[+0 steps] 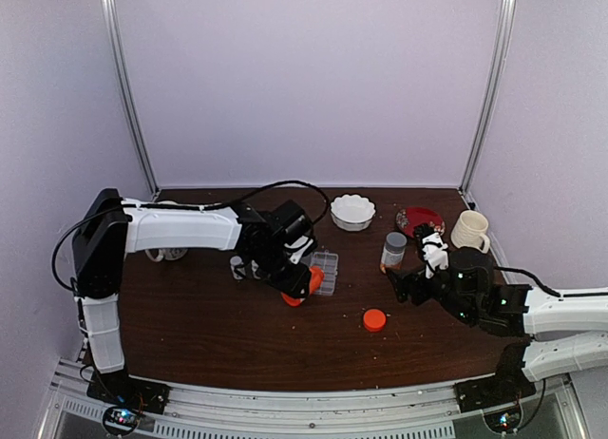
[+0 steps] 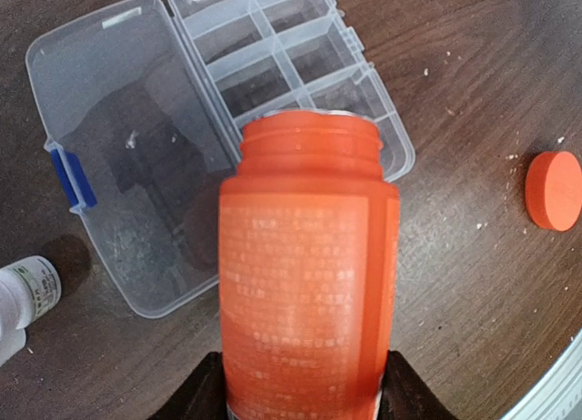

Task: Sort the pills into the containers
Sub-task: Pour the pill into the compartment of the pill container.

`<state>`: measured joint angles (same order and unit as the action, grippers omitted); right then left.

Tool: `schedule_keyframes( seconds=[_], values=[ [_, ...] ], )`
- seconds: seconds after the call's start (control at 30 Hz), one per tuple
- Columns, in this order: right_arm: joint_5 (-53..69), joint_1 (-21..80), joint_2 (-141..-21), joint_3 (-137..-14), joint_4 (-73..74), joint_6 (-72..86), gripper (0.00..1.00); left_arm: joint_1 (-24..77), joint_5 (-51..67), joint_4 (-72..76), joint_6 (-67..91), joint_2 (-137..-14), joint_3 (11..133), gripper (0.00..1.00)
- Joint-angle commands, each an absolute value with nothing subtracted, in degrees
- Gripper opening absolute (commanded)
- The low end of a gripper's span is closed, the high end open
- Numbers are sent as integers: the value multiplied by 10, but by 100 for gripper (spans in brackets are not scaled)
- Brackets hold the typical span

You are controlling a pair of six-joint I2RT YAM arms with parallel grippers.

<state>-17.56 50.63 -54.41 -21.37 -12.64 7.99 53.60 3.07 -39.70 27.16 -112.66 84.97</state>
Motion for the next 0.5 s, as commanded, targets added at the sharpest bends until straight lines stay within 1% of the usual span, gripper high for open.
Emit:
schedule_keyframes(
  seconds=[0.0,0.17,0.33,0.4,0.47],
  values=[
    [-166,503,-543,-230,-137,88,92,532,44,-407,276,-1133,856,0],
    [-172,503,-569,-273,-121,48,92,532,42,-410,275,-1132,856,0],
    [-167,504,-604,-227,-214,46,92,533,43,-436,276,-1132,874,0],
    [-159,504,-614,-240,-184,50,92,532,47,-459,278,-1129,888,0],
    [-161,503,-619,-240,-193,47,92,533,51,-484,281,-1126,904,0]
  ],
)
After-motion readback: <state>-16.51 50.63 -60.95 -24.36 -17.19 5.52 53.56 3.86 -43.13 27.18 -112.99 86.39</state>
